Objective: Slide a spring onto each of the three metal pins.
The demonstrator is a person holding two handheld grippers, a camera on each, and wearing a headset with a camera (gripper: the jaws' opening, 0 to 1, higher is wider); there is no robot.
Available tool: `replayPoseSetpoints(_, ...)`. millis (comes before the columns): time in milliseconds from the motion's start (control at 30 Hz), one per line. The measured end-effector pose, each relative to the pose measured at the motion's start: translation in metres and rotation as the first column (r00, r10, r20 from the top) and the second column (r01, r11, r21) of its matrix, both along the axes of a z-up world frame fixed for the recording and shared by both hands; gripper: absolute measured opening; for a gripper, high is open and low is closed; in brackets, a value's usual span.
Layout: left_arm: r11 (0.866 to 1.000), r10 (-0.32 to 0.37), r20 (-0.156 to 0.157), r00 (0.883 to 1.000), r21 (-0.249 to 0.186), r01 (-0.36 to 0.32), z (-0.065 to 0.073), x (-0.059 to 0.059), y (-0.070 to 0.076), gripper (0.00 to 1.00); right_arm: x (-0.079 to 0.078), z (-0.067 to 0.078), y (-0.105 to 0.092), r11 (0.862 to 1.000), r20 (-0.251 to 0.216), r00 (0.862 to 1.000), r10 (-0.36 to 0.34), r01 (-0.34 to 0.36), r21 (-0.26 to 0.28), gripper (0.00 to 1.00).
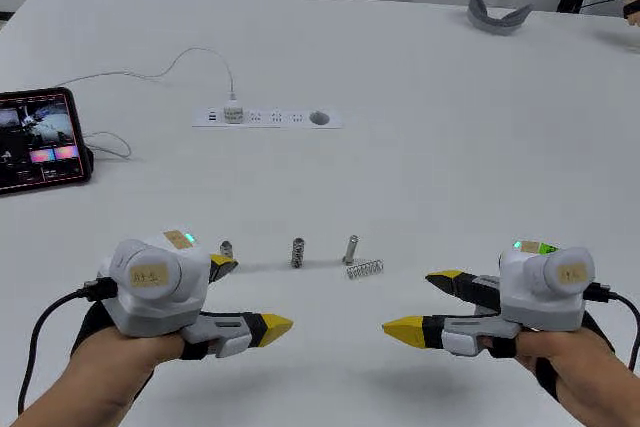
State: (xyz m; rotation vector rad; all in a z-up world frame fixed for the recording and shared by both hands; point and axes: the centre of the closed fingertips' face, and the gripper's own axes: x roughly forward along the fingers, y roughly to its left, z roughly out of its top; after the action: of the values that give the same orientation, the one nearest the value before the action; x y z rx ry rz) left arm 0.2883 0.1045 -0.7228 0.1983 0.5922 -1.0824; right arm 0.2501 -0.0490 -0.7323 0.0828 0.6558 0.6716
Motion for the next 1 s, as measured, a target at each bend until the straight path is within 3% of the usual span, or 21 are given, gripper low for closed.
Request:
replayPoseSetpoints(533,0.991,-0.134,0.0,0.991,0.02,0.134,-0.007,-0.008,-0.064,0.66,-0.019,0.009,-0.014,1.0,0.02,1.0,-0.02,0.02,0.005,0.78)
replayPoseSetpoints(1000,0.977,-0.21,0.008,0.978,0.045,0.21,-0.02,-0.006,-0.116,0.65,-0.037,0.018,-0.023,0.999,0.02,0.999,-0.034,0.033,0.009,0.8)
